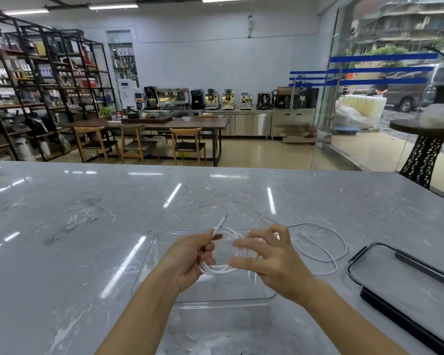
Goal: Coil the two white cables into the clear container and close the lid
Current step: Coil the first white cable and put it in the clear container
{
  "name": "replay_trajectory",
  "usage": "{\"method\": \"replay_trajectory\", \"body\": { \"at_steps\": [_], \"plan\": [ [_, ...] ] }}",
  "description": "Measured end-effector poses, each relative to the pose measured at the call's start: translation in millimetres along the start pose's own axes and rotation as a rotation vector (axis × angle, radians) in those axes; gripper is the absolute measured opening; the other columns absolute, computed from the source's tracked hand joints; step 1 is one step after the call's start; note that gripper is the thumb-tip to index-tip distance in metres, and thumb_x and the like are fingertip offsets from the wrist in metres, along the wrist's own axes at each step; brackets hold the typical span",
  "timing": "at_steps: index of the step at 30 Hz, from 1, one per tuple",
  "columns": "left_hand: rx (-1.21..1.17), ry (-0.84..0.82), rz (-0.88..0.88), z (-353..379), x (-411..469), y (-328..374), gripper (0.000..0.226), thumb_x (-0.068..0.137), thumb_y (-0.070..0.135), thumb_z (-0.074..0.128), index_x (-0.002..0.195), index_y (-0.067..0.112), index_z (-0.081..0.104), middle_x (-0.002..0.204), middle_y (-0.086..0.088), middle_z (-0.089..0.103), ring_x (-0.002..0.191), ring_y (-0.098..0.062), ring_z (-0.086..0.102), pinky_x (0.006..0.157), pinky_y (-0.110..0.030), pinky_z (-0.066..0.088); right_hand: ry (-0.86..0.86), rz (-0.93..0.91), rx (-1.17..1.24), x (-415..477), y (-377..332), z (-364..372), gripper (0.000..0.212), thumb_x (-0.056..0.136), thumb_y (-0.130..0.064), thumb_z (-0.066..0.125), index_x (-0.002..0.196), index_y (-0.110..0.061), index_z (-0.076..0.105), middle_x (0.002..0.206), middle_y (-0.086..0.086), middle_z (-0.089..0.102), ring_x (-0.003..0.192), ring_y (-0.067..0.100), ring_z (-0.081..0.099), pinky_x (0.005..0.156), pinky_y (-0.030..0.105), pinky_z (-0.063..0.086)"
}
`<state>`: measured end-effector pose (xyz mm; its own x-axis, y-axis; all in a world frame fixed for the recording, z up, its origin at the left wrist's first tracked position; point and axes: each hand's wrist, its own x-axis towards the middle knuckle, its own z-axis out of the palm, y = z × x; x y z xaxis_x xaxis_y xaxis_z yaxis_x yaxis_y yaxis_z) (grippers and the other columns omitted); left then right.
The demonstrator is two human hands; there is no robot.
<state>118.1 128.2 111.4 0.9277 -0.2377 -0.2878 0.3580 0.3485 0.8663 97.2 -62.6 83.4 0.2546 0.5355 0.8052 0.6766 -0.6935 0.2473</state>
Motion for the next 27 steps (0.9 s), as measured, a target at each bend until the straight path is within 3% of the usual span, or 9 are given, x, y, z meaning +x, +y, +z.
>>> {"method": "replay_trajectory", "body": {
  "at_steps": [6, 9, 12, 16, 18, 19, 21, 23, 27],
  "plan": [
    [-0.019, 0.233, 0.251, 13, 6, -15, 0.031, 0.099, 0.018, 0.038, 0.075, 0.006, 0.055, 0.045, 0.006, 0.032, 0.032, -0.004, 0.03, 0.047, -0.023, 0.032, -0.096, 0.291, -0.069, -2, -5, 5, 0.048, 0.07, 0.002, 0.06, 0.105, -0.03, 0.059, 0.056, 0.0, 0.049, 0.045, 0.016, 0.04, 0.044, 0.022, 0.035],
    [-0.014, 0.326, 0.346, 21, 7, -18, 0.033, 0.1, 0.017, 0.035, 0.072, 0.009, 0.05, 0.046, 0.005, 0.03, 0.031, -0.003, 0.03, 0.047, -0.024, 0.032, -0.125, 0.545, 0.048, 0, -10, 5, 0.027, 0.063, -0.01, 0.067, 0.087, -0.019, 0.071, 0.056, 0.002, 0.056, 0.04, 0.019, 0.051, 0.035, 0.019, 0.043],
    [-0.031, 0.392, 0.392, 29, 6, -20, 0.033, 0.1, 0.018, 0.034, 0.071, 0.011, 0.048, 0.056, 0.0, 0.027, 0.042, -0.01, 0.029, 0.055, -0.026, 0.041, -0.13, 0.78, 0.114, 4, -12, 2, 0.008, 0.071, -0.012, 0.07, 0.078, -0.012, 0.075, 0.062, 0.007, 0.06, 0.051, 0.023, 0.058, 0.046, 0.021, 0.042],
    [-0.049, 0.421, 0.434, 37, 2, -22, 0.031, 0.099, 0.017, 0.035, 0.072, 0.012, 0.049, 0.06, -0.001, 0.029, 0.049, -0.014, 0.027, 0.069, -0.032, 0.051, -0.137, 1.063, 0.337, 14, -13, -7, 0.023, 0.083, -0.005, 0.063, 0.105, -0.007, 0.069, 0.093, 0.013, 0.07, 0.084, 0.023, 0.064, 0.077, 0.023, 0.048],
    [-0.019, 0.413, 0.462, 40, 0, -24, 0.031, 0.099, 0.018, 0.036, 0.072, 0.012, 0.05, 0.059, -0.001, 0.03, 0.048, -0.014, 0.028, 0.068, -0.032, 0.05, -0.141, 1.188, 0.562, 19, -12, -12, 0.033, 0.085, -0.005, 0.058, 0.117, -0.007, 0.061, 0.108, 0.013, 0.067, 0.096, 0.019, 0.063, 0.083, 0.016, 0.046],
    [0.008, 0.404, 0.474, 41, -2, -25, 0.031, 0.099, 0.018, 0.037, 0.072, 0.013, 0.051, 0.059, 0.0, 0.03, 0.047, -0.013, 0.029, 0.067, -0.031, 0.05, -0.149, 1.251, 0.706, 21, -12, -13, 0.036, 0.085, -0.007, 0.058, 0.121, -0.006, 0.058, 0.11, 0.017, 0.066, 0.1, 0.023, 0.063, 0.087, 0.022, 0.049],
    [0.074, 0.374, 0.494, 44, -4, -28, 0.03, 0.098, 0.019, 0.038, 0.072, 0.013, 0.052, 0.059, 0.001, 0.032, 0.046, -0.011, 0.031, 0.065, -0.028, 0.05, -0.133, 1.36, 0.905, 25, -12, -13, 0.042, 0.081, -0.02, 0.065, 0.12, -0.005, 0.058, 0.101, 0.017, 0.067, 0.094, 0.024, 0.064, 0.09, 0.038, 0.053],
    [0.15, 0.325, 0.491, 47, -6, -31, 0.029, 0.098, 0.019, 0.038, 0.073, 0.014, 0.051, 0.06, 0.001, 0.034, 0.047, -0.011, 0.034, 0.066, -0.029, 0.049, -0.115, 1.392, 0.927, 29, -11, -12, 0.039, 0.072, -0.032, 0.075, 0.101, -0.006, 0.067, 0.079, 0.003, 0.066, 0.076, 0.015, 0.063, 0.08, 0.036, 0.054],
    [0.432, 0.286, 0.463, 50, -4, -37, 0.033, 0.099, 0.027, 0.033, 0.073, 0.016, 0.049, 0.071, 0.002, 0.045, 0.063, -0.012, 0.043, 0.069, -0.029, 0.04, -0.098, 1.373, 0.728, 36, -12, -5, 0.006, 0.072, -0.005, 0.069, 0.077, -0.008, 0.066, 0.07, 0.01, 0.064, 0.066, 0.024, 0.061, 0.07, 0.04, 0.053]
  ]
}}
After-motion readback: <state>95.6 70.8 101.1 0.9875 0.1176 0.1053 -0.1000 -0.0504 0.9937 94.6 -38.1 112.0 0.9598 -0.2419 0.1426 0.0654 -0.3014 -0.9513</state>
